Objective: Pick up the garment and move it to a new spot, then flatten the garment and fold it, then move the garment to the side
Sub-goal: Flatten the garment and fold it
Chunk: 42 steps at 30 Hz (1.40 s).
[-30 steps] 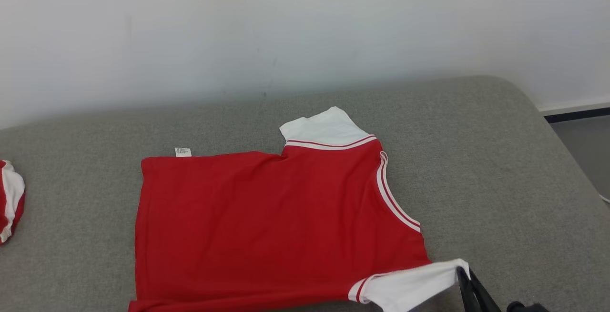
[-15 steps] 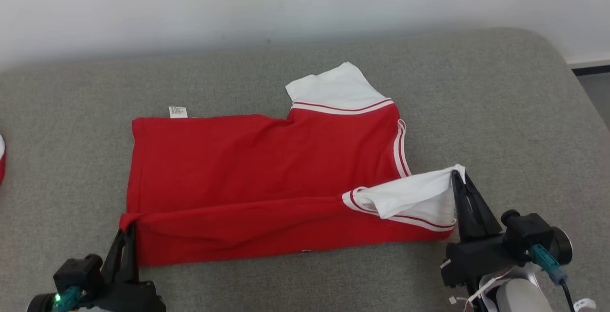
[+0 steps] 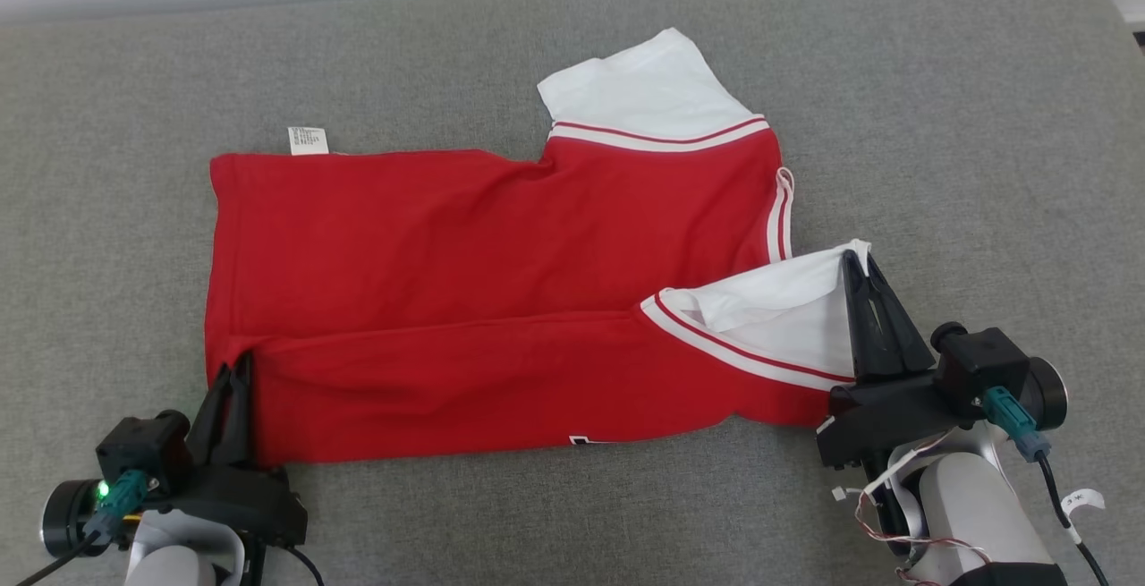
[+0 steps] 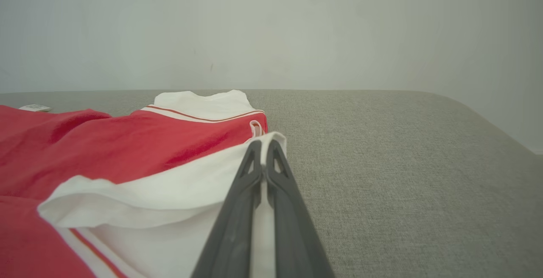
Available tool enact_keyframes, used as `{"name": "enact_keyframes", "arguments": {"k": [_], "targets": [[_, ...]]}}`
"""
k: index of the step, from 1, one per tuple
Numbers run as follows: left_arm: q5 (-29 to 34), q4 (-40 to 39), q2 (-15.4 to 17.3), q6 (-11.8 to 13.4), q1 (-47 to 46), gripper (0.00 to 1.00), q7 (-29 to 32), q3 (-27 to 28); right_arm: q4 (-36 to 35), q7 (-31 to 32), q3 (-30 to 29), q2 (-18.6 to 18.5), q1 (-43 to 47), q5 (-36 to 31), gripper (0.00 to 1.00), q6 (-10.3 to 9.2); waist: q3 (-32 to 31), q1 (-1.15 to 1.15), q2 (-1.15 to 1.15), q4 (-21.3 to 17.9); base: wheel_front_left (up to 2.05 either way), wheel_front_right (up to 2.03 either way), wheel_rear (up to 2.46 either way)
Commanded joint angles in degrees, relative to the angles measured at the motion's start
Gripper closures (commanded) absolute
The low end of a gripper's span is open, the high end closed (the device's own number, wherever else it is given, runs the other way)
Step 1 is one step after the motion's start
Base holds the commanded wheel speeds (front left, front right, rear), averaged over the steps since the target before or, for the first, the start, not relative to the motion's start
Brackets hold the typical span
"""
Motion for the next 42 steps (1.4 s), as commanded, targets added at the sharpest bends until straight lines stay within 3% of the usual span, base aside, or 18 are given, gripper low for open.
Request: {"name": "enact_keyframes", "arguments": {"k": [1, 4, 5, 6, 7, 8, 25, 32, 42], "targets": [[-0.23, 0.14, 0.26, 0.13, -0.81, 1.00, -0.16, 0.19, 0.23, -0.03, -0.10, 0.30, -0.79, -0.80, 1.00, -0.14, 0.91, -0.02, -0.01, 0.02, 0.00, 0.00, 0.00], [0.09, -0.06, 0.10, 0.13, -1.09, 1.00, -0.16, 0.32, 0.77, -0.03, -0.22, 0.57, -1.26, -0.79, 1.00, -0.14, 1.08, -0.02, -0.01, 0.09, 0.00, 0.00, 0.00], [0.27, -0.29, -0.01, 0.13, -1.13, 1.00, -0.16, 0.62, 1.27, -0.03, -0.57, 0.68, -1.28, -0.72, 0.67, -0.14, 1.04, -0.02, -0.01, 0.13, 0.00, 0.00, 0.00], [0.50, -0.47, -0.11, 0.13, -1.04, 0.63, -0.16, 0.84, 1.78, -0.03, -0.80, 0.79, -1.26, -0.60, 0.00, -0.14, 0.94, -0.02, -0.01, 0.16, 0.00, 0.00, 0.00], [0.74, -0.54, -0.31, 0.13, -0.83, 0.28, -0.16, 0.88, 2.02, -0.03, -1.00, 0.88, -1.44, -0.64, 0.00, -0.14, 0.77, -0.02, -0.01, 0.18, 0.00, 0.00, 0.00], [0.85, -0.61, -0.44, 0.13, -0.57, 0.00, -0.16, 0.95, 1.96, -0.03, -1.18, 0.95, -1.55, -0.70, 0.00, -0.14, 0.61, -0.02, -0.01, 0.19, 0.00, 0.00, 0.00], [2.90, -3.00, -3.47, 0.13, 6.57, 0.00, -0.16, 5.12, -0.26, -0.03, -2.02, 1.08, 7.14, 0.47, 0.00, -0.14, -4.15, -0.02, -0.01, -0.09, 0.00, 0.00, 0.00], [2.98, -3.02, -4.36, 0.13, 9.00, 0.00, -0.16, 5.70, 2.80, -0.02, -2.34, 1.36, 11.12, 1.90, 0.00, -0.14, -4.74, -0.02, -0.01, -0.28, 0.00, 0.00, 0.00], [2.32, -3.28, -4.20, 0.13, 6.86, 0.00, -0.16, 4.96, 9.40, -0.02, -1.53, 1.89, 7.70, 2.94, 0.00, -0.14, -2.18, -0.02, -0.01, 0.59, 0.00, 0.00, 0.00]]}}
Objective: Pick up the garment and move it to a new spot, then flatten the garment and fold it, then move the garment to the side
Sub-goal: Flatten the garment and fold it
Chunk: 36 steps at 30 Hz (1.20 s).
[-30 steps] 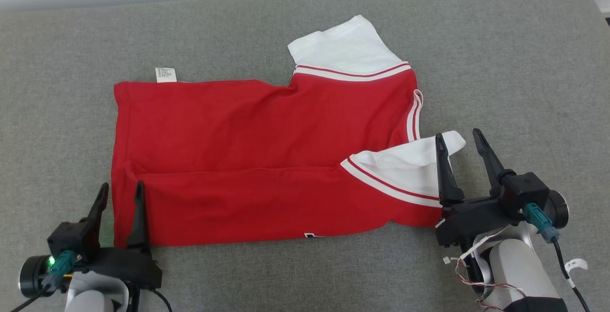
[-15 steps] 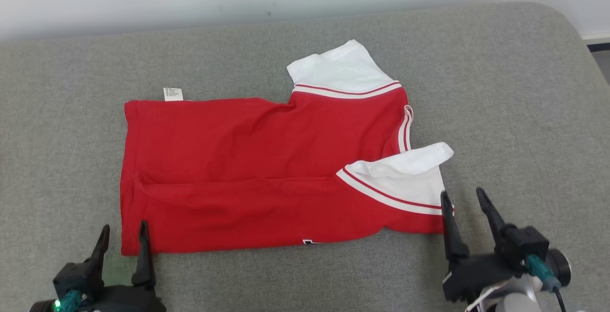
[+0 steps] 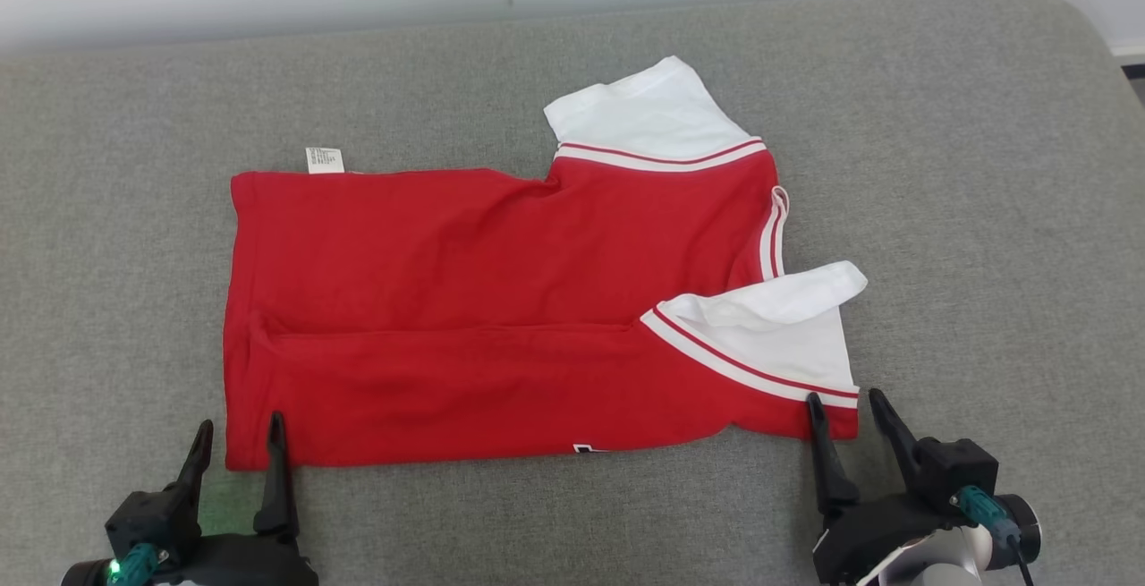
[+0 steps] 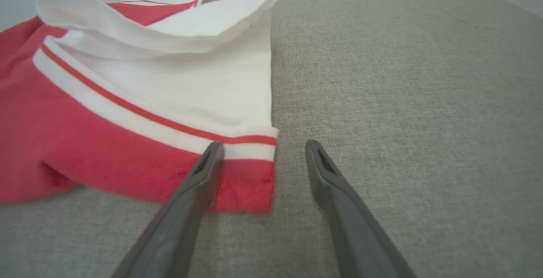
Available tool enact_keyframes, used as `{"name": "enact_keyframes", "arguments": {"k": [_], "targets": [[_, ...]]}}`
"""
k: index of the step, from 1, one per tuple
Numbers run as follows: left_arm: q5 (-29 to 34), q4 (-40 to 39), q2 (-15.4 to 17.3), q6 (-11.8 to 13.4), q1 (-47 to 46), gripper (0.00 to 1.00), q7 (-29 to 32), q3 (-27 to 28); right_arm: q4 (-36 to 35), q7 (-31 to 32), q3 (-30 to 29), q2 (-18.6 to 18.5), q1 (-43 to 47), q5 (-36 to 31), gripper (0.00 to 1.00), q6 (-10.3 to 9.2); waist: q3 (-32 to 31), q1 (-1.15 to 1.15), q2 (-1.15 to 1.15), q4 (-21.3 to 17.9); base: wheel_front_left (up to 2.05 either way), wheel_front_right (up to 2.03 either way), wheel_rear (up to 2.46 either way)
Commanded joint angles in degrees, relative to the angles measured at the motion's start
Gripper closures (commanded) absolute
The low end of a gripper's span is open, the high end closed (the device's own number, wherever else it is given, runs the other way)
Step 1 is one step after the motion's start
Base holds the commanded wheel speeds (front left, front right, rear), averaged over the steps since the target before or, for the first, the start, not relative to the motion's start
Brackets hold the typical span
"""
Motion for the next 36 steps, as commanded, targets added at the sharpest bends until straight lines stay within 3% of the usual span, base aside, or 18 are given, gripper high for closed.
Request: {"name": "enact_keyframes", "arguments": {"k": [1, 2, 4, 5, 7, 17, 26, 27, 28, 29, 36], "targets": [[-0.26, -0.08, 0.19, 0.13, -0.85, 0.00, -0.16, -0.07, 1.13, 0.00, 0.31, 0.28, -0.55, -0.09, 0.00, -0.14, 0.61, 0.00, 0.00, 0.29, 0.00, 0.00, 0.00], [-0.35, -0.03, 0.24, 0.13, -0.96, 0.00, -0.16, -0.14, 1.94, 0.06, 0.60, 0.26, -0.83, -0.16, 0.04, -0.14, 0.78, 0.00, 0.00, 0.34, 0.00, 0.00, 0.00], [-0.52, 0.07, 0.34, 0.13, -1.03, 0.00, -0.16, -0.21, 3.47, 0.09, 1.24, 0.40, -1.22, -0.34, 0.52, -0.14, 1.05, 0.00, 0.00, 0.42, 0.00, 0.00, 0.00], [-0.63, 0.11, 0.34, 0.13, -1.04, 0.00, -0.16, -0.25, 3.83, 0.22, 1.37, 0.41, -1.27, -0.24, 0.71, -0.15, 1.19, 0.00, 0.00, 0.43, 0.00, 0.00, 0.00], [-1.04, 0.13, 0.46, 0.13, -1.26, 0.00, -0.16, -0.37, 4.30, 0.28, 1.77, 0.45, -1.37, 0.15, 1.00, -0.15, 1.37, 0.00, 0.00, 0.43, 0.00, 0.00, 0.00], [-2.40, 1.86, 0.76, 0.13, -2.25, 0.00, -0.16, 1.54, 1.46, 0.21, 3.20, 0.17, -1.85, 0.57, 1.00, -0.15, 2.04, 0.00, 0.00, -0.18, 0.00, 0.00, 0.00], [-5.80, 6.78, 1.12, 0.13, -2.79, 0.00, -0.03, -0.61, -0.24, 0.01, 3.53, -0.23, -1.72, 0.73, 1.00, -0.15, 2.34, 0.00, 0.00, -0.63, 0.00, 0.00, 0.00], [-6.21, 7.77, 1.06, 0.14, -2.71, 0.11, 0.03, -0.81, -0.35, 0.01, 3.55, -0.23, -1.70, 0.78, 1.00, -0.15, 2.32, 0.00, 0.00, -0.66, 0.00, 0.00, 0.00], [-6.86, 9.40, 1.20, 0.11, -2.79, 0.87, 0.21, -1.84, -0.58, 0.01, 3.55, -0.22, -1.58, 0.84, 1.00, -0.15, 2.22, 0.00, 0.00, -0.66, 0.00, 0.00, 0.00], [-7.38, 10.11, 1.13, 0.10, -2.99, 1.00, 0.21, -2.18, -0.66, 0.01, 3.60, -0.20, -1.56, 0.86, 1.00, -0.15, 2.19, 0.00, 0.00, -0.66, 0.00, 0.00, 0.00], [-10.61, 13.23, 1.88, 0.14, -3.94, 1.00, 0.32, -4.37, -1.53, 0.00, 3.74, 0.02, -1.41, 1.09, 1.00, -0.14, 1.48, 0.00, 0.00, -0.84, 0.00, 0.00, 0.00]]}}
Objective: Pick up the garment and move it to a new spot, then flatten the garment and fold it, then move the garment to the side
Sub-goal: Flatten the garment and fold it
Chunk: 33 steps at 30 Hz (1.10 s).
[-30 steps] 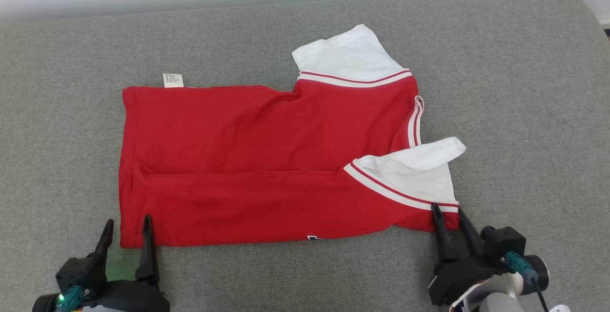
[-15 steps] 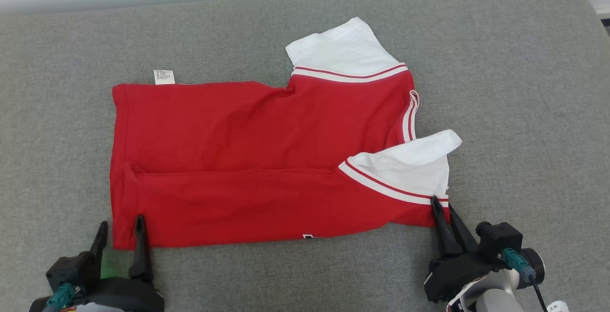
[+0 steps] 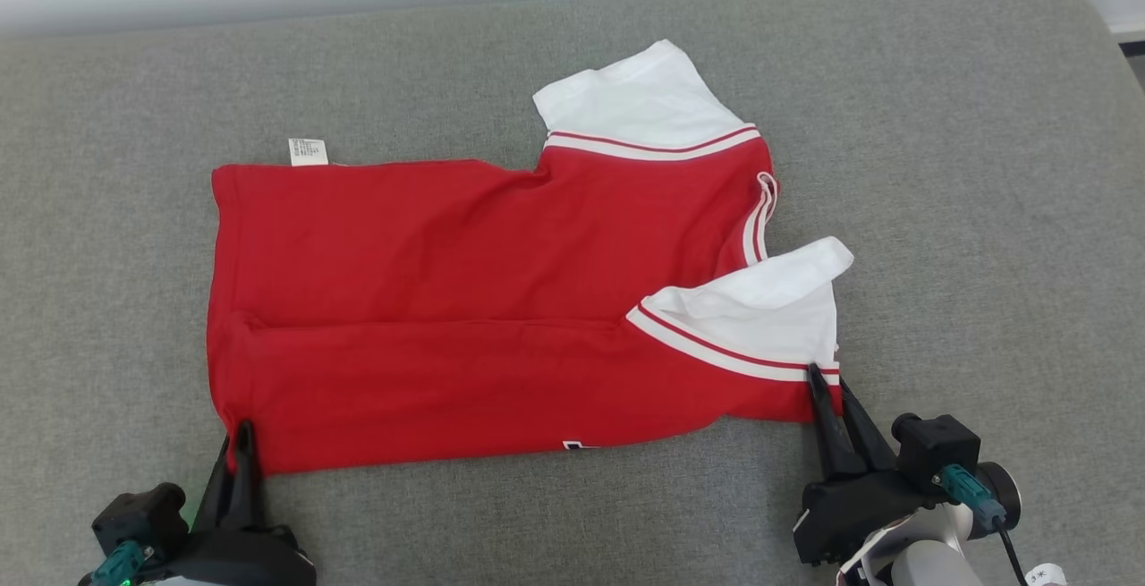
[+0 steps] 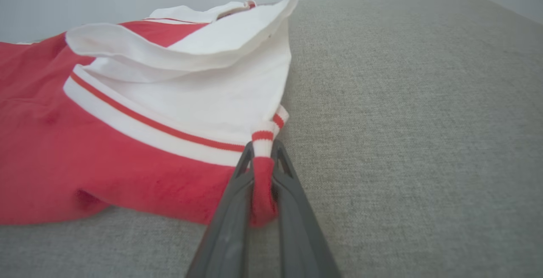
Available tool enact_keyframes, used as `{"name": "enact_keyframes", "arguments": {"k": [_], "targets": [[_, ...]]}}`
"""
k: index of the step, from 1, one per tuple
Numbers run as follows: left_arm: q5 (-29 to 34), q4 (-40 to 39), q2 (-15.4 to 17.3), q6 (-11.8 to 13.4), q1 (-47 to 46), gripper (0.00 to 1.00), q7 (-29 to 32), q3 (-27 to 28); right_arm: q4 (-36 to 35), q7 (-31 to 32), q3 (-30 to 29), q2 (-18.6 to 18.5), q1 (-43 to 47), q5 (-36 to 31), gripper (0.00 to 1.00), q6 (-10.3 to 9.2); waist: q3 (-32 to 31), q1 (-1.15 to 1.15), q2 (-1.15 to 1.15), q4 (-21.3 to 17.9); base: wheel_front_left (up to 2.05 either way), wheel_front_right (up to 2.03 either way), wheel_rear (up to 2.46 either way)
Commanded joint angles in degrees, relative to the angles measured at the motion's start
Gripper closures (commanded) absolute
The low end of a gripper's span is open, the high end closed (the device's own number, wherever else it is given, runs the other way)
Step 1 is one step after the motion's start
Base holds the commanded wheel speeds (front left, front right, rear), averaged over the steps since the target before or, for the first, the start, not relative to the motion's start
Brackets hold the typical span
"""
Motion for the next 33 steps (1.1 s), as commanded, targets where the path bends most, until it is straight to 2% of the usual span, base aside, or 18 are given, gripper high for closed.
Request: {"name": "enact_keyframes", "arguments": {"k": [1, 6, 19, 23, 32, 33], "targets": [[-0.51, 1.58, -0.10, 0.15, 0.87, 1.00, 0.92, -0.57, -0.44, -0.01, -0.01, 0.16, 0.68, 0.29, 1.00, -0.14, -0.62, 0.00, 0.00, -0.13, 0.00, 0.00, 0.00], [-0.74, 1.27, 0.18, 0.15, 3.31, 1.00, 0.77, -0.26, -0.82, -0.01, -0.12, 0.13, 2.21, 0.79, 1.00, -0.14, -3.65, 0.00, 0.00, -0.47, 0.00, 0.00, 0.00], [0.41, 2.01, -0.80, 0.15, 12.76, 1.00, 0.58, -0.35, -0.03, -0.01, 1.13, -1.62, 11.57, 3.78, 1.00, -0.15, -16.29, 0.00, 0.00, -0.88, 0.00, 0.00, 0.00], [0.67, 2.11, -0.93, 0.15, 15.41, 1.00, 0.56, -0.73, -0.36, -0.01, 1.83, -2.14, 14.51, 4.72, 1.00, -0.15, -18.08, 0.00, 0.00, -0.74, 0.00, 0.00, 0.00], [0.83, 1.87, -1.08, 0.15, 17.00, 1.00, 0.55, -1.38, -0.38, -0.01, 2.65, -2.40, 15.92, 5.59, 1.00, -0.15, -17.97, 0.00, 0.00, -0.19, 0.00, 0.00, 0.00], [0.89, 1.76, -1.04, 0.15, 16.71, 0.87, 0.55, -1.38, -0.37, -0.01, 2.55, -2.28, 15.52, 5.47, 1.00, -0.15, -17.62, 0.00, 0.00, -0.11, 0.00, 0.00, 0.00]]}}
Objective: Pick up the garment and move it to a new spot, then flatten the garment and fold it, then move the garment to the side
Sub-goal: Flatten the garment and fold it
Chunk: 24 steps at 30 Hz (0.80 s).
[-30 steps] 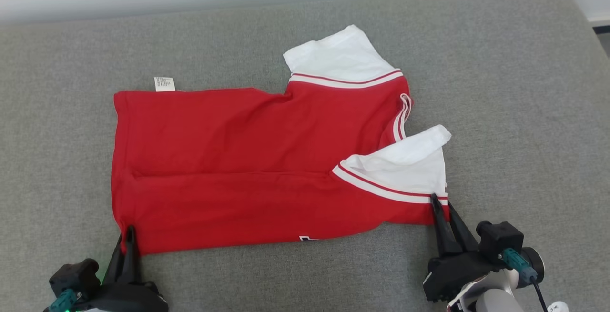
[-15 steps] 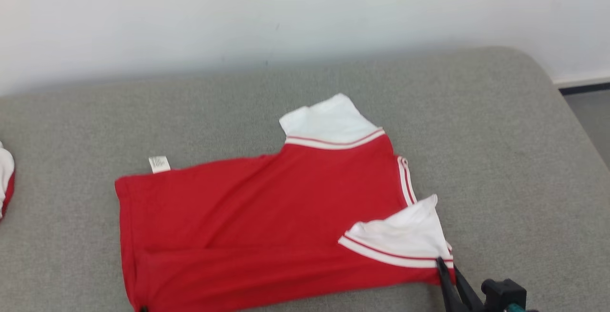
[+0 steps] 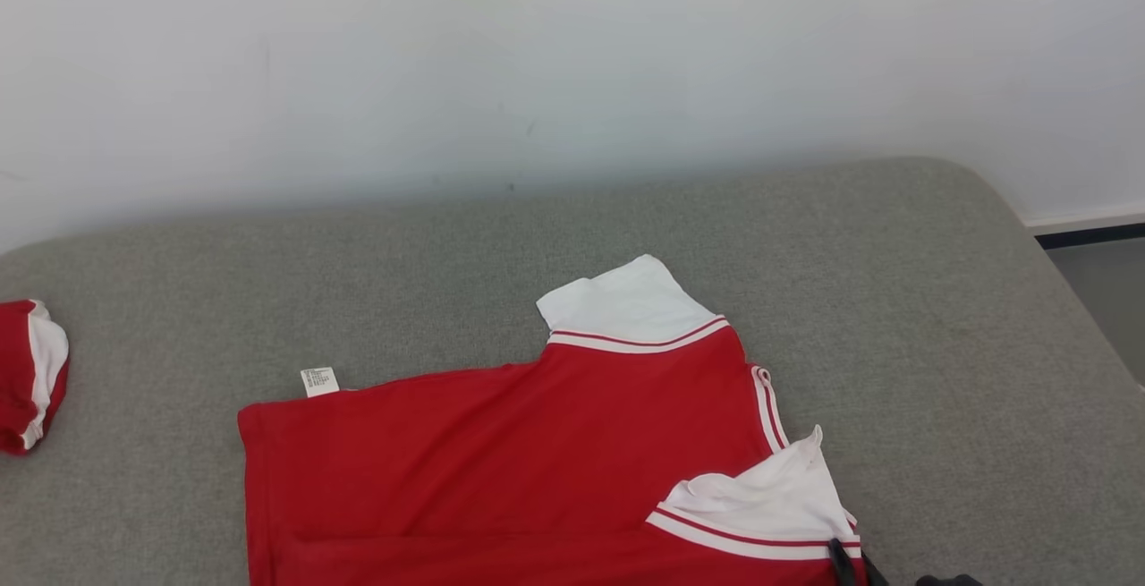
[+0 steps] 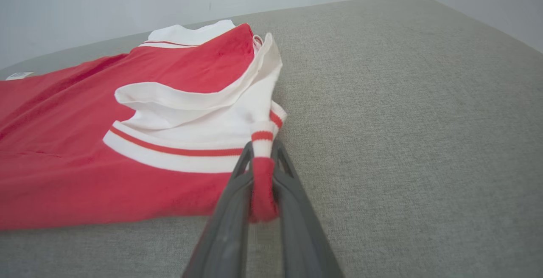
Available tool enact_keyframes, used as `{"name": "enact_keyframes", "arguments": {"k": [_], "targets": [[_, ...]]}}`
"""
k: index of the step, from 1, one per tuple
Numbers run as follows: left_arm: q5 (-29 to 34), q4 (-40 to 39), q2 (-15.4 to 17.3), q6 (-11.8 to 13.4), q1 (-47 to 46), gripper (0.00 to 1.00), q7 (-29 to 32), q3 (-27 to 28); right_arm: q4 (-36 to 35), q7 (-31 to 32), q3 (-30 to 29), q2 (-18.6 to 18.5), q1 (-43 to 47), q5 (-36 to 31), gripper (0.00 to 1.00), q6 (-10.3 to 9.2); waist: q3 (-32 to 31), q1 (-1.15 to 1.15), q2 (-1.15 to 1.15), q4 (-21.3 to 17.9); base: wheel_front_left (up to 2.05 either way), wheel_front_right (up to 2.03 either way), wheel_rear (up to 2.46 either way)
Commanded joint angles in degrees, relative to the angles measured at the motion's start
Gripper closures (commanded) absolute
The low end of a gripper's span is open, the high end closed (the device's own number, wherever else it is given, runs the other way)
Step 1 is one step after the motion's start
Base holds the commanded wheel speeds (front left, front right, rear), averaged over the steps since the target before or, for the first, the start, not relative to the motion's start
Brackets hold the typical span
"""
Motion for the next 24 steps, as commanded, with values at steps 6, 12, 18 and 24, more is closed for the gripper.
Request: {"name": "enact_keyframes", "arguments": {"k": [6, 12, 18, 24], "targets": [[2.43, -2.06, 0.15, 0.14, -1.51, 0.00, -0.01, 1.82, -0.85, -0.02, -1.31, 0.70, -2.79, -1.44, 0.00, -0.15, 2.76, 0.01, 0.00, 0.63, 0.00, 0.00, 0.00], [5.64, -4.57, -0.76, 0.14, -2.67, 0.00, -0.03, 3.89, -2.99, -0.02, -1.69, 1.28, -4.69, -3.20, 0.00, -0.15, 5.35, 0.01, 0.00, 0.98, 0.00, 0.00, 0.00], [7.50, -7.56, -1.66, 0.14, -3.24, 0.00, -0.02, 5.49, -3.89, -0.02, -0.31, 1.76, -5.75, -3.46, 0.00, -0.15, 5.99, 0.01, 0.00, 1.11, 0.00, 0.00, 0.00], [8.14, -8.75, -1.95, 0.14, -4.56, 0.00, -0.02, 5.34, -4.45, -0.01, -0.09, 2.18, -7.11, -3.51, 0.00, -0.15, 6.57, 0.01, 0.00, 1.38, 0.00, 0.00, 0.00]]}}
